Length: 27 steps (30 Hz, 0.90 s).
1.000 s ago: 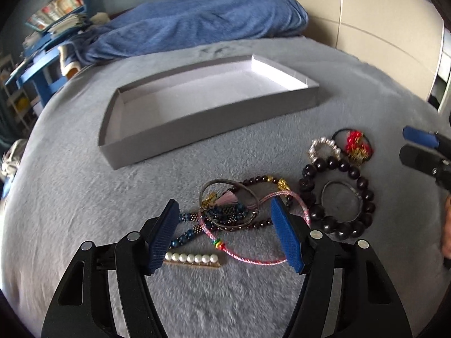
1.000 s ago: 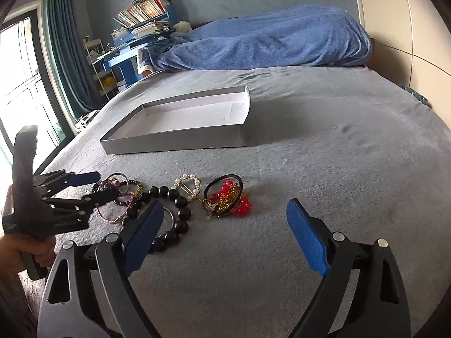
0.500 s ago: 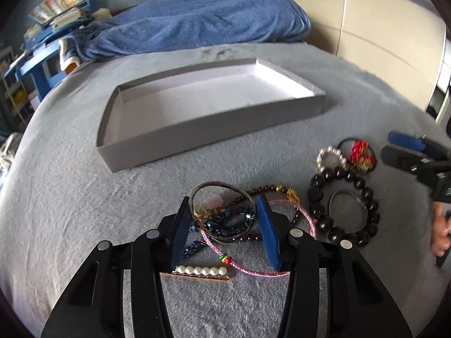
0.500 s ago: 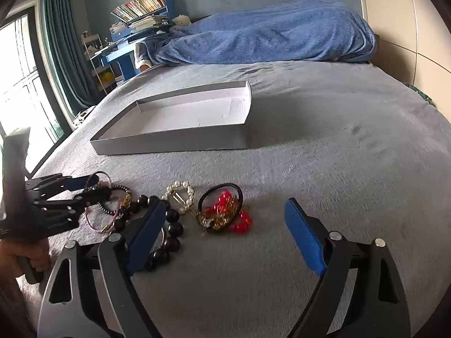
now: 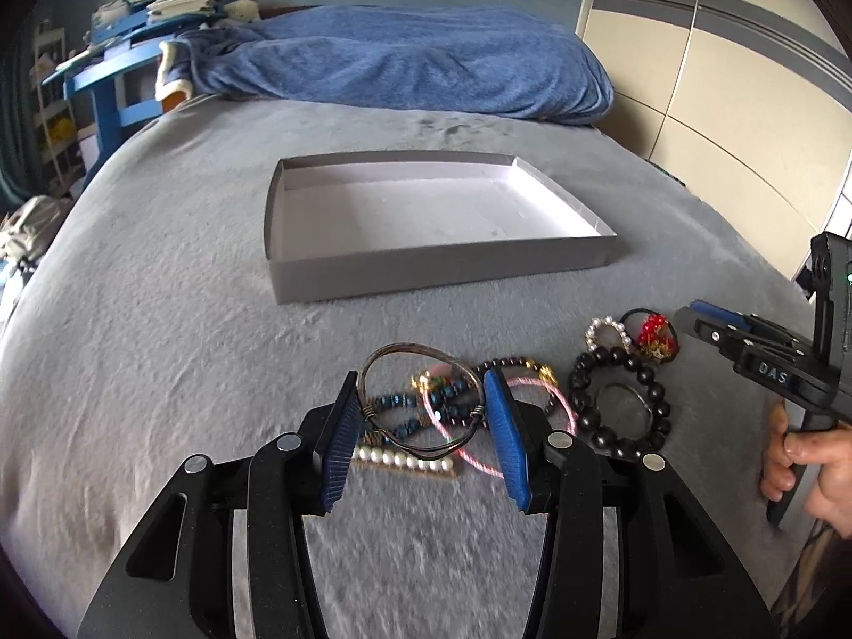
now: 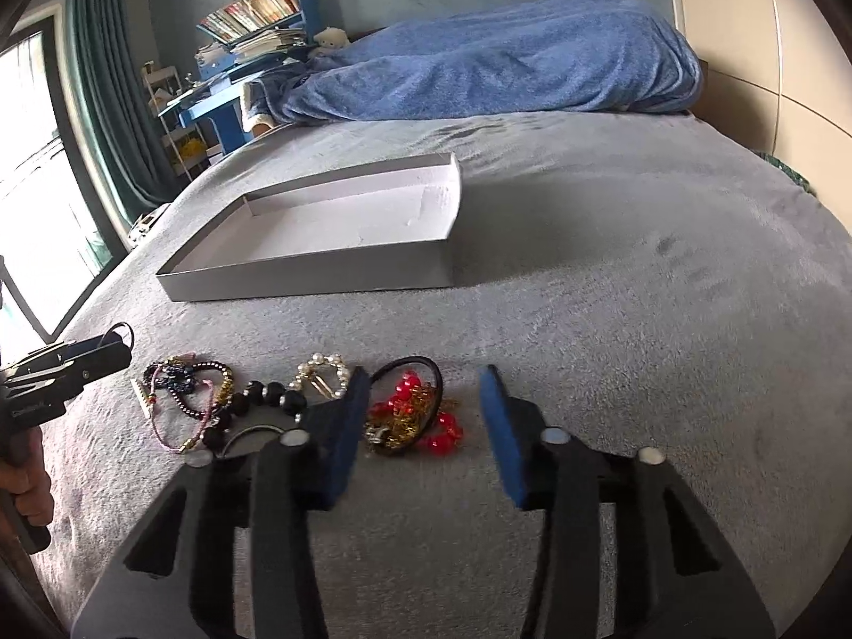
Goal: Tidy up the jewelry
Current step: 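Grasp the red-beaded gold tassel earring with the right tool while the left tool approaches the pile, then lift the earring with the right tool while the left tool moves over the black hair tie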
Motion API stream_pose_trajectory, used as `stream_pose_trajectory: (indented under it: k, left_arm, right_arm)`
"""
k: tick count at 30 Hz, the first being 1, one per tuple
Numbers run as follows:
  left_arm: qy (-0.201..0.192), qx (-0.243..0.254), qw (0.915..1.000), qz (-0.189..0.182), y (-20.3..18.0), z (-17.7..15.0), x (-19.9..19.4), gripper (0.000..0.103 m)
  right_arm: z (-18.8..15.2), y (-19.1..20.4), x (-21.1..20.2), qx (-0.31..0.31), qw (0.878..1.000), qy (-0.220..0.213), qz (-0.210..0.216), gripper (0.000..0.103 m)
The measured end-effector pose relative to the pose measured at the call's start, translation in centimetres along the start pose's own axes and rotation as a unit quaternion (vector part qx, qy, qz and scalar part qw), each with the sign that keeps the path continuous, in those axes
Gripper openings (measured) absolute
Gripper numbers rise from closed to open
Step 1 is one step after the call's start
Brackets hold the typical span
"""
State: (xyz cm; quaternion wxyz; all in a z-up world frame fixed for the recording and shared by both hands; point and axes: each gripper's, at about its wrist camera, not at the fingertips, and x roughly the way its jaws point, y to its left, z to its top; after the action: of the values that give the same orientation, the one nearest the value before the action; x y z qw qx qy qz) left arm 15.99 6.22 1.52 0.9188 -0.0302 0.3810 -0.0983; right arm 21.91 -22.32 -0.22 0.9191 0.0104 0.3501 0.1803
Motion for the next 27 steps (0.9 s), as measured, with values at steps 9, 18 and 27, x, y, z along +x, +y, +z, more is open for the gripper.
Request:
stream_pose_trajectory:
  k: [9,18,27]
  left_arm:
    - [-0.002,0.007,1.0000,-0.003,-0.8,-0.8,-0.6,0.048]
    - [-0.001,0.010,0.9999,-0.009,-1.2,-0.9,-0.5,0.048]
    - [-0.007,0.017,0.9998,-0.013,-1.9,-0.8,-0.5,0.048]
  right_arm:
    - [-0.3,0.8,1.1,-0.007,1.000,0.029,0.002,0.017]
    - [-0.7,-0.7,2.9,0.023,0.998,0.063,-0.013,0.018]
    - [0.5,-0.1,0.5,0.022,0.999,0.008,0.036,0.000]
